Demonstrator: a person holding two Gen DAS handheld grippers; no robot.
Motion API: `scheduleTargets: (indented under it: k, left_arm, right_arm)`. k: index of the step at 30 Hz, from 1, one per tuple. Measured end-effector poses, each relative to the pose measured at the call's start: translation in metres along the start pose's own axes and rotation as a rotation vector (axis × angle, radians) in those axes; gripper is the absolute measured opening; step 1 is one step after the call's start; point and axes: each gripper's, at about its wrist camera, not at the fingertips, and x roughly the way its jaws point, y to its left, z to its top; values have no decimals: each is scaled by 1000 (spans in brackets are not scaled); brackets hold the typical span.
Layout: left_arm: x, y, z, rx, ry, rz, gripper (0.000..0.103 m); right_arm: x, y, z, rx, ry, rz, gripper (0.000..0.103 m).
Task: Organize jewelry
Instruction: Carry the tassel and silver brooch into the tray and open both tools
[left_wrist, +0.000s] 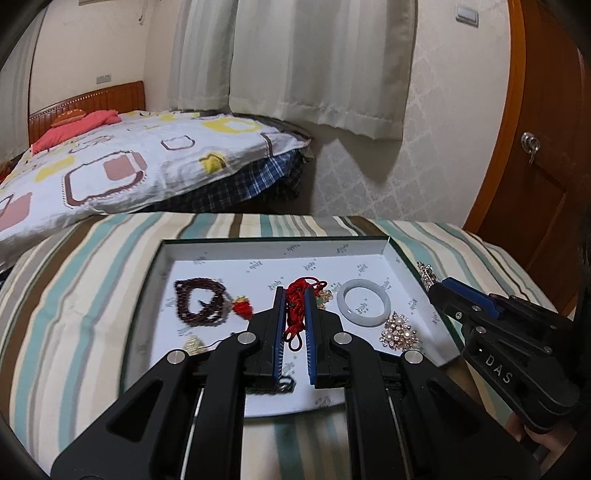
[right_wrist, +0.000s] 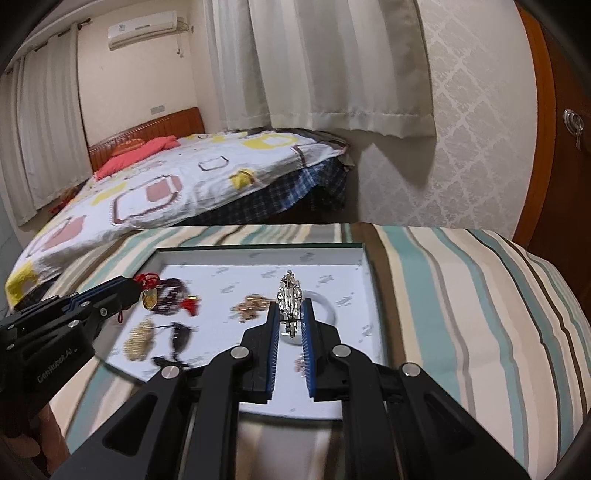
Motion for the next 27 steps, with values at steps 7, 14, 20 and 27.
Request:
scheduleTargets:
  k: [7, 14, 20, 27]
  left_arm:
    - [42, -4, -10, -10, 78, 12, 10]
    - [70, -2, -22, -19, 165, 19, 10]
    - [79, -1, -27, -18, 198, 31, 23]
    - [76, 5, -29, -45, 187, 46, 55]
  right_arm:
    - [37, -19, -9, 6, 87, -40, 13]
    - [58, -25, -14, 9, 160, -64, 13]
    - [65, -30, -16, 23, 186, -71, 13]
    - [57, -26, -16, 29, 157, -59, 37]
